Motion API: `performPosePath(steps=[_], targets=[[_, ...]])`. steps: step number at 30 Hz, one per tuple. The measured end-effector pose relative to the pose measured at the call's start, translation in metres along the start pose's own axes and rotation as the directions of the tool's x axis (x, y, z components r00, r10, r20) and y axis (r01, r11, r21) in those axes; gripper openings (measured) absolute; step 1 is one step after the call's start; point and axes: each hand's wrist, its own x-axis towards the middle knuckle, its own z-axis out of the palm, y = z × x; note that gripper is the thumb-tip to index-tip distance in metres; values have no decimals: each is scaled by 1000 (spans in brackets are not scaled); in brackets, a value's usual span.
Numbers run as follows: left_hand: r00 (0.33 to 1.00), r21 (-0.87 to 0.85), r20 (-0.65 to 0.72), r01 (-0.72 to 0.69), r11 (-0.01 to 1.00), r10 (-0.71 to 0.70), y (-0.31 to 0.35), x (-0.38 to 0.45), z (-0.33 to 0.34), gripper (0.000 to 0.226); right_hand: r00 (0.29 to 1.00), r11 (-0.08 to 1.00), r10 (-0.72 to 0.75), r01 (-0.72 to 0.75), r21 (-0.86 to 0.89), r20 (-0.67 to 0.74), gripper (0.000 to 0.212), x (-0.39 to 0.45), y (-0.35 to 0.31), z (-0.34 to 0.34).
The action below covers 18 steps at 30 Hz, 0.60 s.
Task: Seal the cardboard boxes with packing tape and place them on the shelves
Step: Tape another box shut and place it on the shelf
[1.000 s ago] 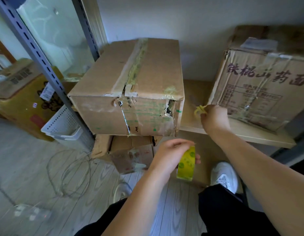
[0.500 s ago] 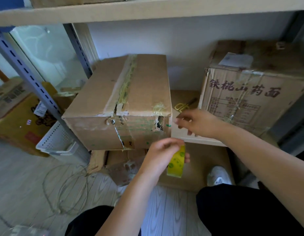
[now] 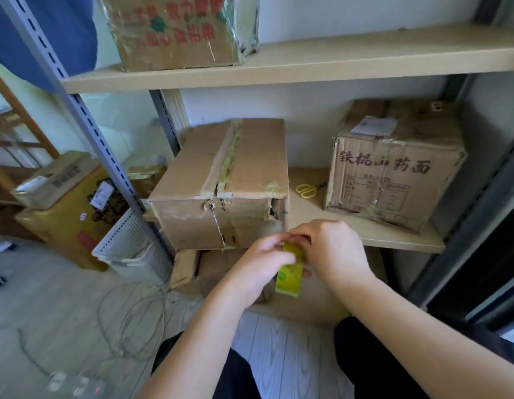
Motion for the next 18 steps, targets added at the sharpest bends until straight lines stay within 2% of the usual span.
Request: performPosePath(steps=[2, 4, 8, 10, 13, 16, 18], targets=[[999, -13, -36, 24, 1000, -24, 3, -5, 2, 34, 999, 996, -37, 33, -88, -39, 19, -7, -9, 4], [997, -10, -77, 22, 1000, -23, 5, -5, 2, 41, 993, 997, -58, 52, -59, -99, 15, -10, -13, 8], [982, 11, -174, 74, 997, -71, 4, 2, -8, 111, 979, 999, 0, 10, 48, -203, 11, -8, -14, 9], [978, 150, -193, 114, 982, -84, 7, 1, -11, 120, 971, 989, 98, -71, 130, -217, 11, -6, -14, 10], [957, 382, -289, 132, 915, -18, 9, -1, -11, 99, 968, 966, 176, -134, 223, -179, 12, 5, -13, 17], [902, 590, -401, 120, 799, 160, -3, 1, -15, 56, 966, 919, 202, -130, 373, -160, 14, 15, -7, 17], [861, 680, -437, 127, 723, 260, -15, -1, -21, 41, 971, 897, 190, -112, 426, -144, 13, 20, -3, 16]])
